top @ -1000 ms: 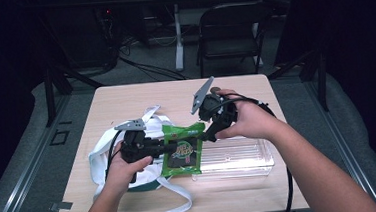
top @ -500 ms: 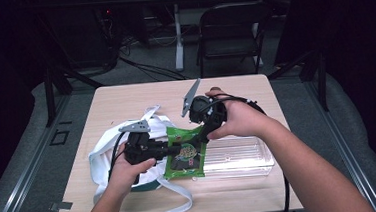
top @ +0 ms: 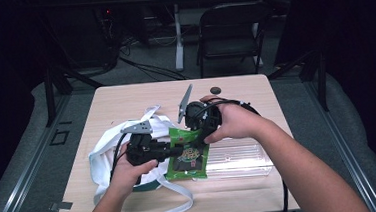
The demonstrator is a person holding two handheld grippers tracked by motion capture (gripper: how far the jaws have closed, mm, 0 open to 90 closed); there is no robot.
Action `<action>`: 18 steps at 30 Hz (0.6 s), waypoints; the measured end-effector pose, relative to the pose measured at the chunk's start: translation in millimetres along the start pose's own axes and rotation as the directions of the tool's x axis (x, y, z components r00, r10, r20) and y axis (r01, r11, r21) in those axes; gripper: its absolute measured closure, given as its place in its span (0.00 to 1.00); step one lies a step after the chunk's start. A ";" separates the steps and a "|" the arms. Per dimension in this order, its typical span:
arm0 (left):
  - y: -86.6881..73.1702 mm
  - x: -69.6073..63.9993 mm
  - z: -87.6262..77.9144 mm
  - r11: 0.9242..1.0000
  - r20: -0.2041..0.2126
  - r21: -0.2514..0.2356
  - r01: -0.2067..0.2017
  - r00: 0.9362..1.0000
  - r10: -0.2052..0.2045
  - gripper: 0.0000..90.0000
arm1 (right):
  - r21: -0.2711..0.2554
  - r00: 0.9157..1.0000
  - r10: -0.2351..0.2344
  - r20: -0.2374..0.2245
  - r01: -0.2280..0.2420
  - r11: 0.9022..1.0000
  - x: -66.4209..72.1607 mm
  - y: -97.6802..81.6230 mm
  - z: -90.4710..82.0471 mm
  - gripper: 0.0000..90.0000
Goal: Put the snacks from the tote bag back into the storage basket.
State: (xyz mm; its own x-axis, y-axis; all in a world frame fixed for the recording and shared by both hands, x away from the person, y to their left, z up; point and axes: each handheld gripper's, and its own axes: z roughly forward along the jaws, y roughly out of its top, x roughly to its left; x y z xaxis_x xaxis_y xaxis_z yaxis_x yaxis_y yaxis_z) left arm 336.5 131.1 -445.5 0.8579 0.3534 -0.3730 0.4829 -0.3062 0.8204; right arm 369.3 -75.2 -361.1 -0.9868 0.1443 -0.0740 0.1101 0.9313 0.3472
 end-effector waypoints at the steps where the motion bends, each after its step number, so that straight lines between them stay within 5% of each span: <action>1: -0.1 0.0 0.2 1.000 0.000 -0.001 -0.001 1.000 0.001 0.80 | -0.001 1.000 0.001 -0.007 -0.001 1.000 0.4 0.1 1.1 0.51; 18: 0.9 -2.3 -0.6 1.000 0.012 -0.012 -0.013 1.000 0.013 0.80 | 0.028 0.997 -0.023 -0.072 0.025 0.999 5.3 6.8 15.8 0.53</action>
State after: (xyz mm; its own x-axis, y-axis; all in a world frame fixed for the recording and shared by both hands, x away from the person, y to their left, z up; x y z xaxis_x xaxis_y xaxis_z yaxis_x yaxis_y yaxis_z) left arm 334.9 130.6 -443.7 0.8663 0.3385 -0.3673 0.4693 -0.2998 0.8306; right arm 366.7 -62.8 -373.9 -0.9951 0.0981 -0.0143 0.0884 0.9437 0.3187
